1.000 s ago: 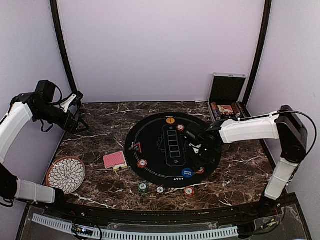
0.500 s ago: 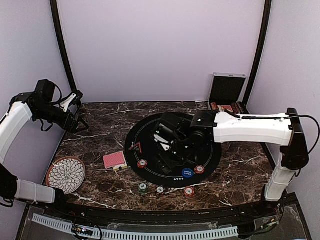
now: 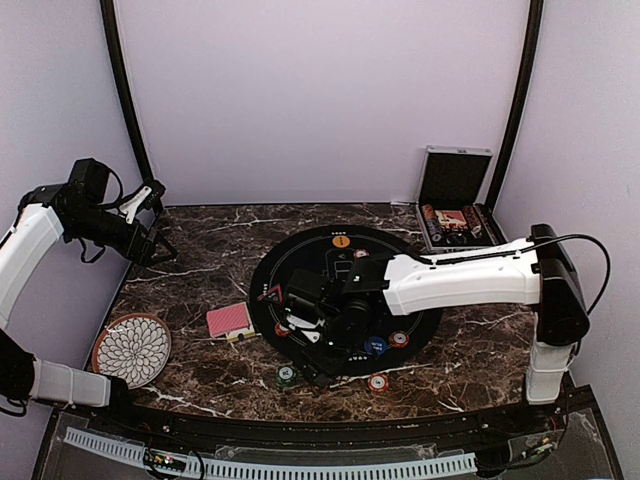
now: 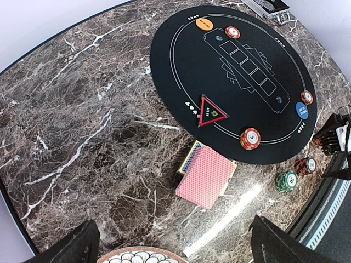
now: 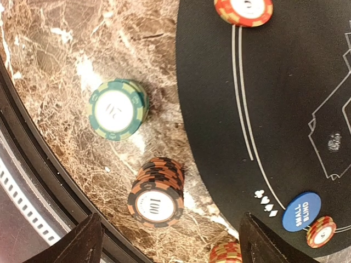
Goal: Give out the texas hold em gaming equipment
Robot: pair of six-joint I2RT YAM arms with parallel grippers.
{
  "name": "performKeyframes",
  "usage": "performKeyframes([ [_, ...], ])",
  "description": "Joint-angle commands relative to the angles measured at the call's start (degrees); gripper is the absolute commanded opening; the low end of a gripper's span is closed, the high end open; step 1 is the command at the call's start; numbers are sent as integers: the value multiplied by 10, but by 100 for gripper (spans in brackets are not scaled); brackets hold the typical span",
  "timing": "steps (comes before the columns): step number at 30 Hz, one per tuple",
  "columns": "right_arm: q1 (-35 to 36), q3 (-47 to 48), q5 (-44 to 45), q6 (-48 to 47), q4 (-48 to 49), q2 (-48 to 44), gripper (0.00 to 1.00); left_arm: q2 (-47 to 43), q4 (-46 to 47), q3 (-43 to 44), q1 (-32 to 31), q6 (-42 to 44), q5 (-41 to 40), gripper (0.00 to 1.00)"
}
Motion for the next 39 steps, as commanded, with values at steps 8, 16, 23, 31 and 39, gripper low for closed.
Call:
performKeyframes([
  [8, 23, 7, -15, -19, 2, 30, 88, -12, -14, 12, 2, 7, 8, 99],
  [16, 24, 4, -12, -18, 7, 40, 87, -10, -13, 12, 2, 7, 7, 99],
  [23, 24, 3, -15, -18, 12, 45, 83, -10, -12, 11, 2, 7, 6, 99],
  [31, 23, 4, -15, -20, 11, 50, 79, -11, -12, 10, 2, 7, 6, 99],
  [39, 24, 11, -4, -20, 13, 60, 74, -14, -12, 8, 2, 8, 4, 99],
])
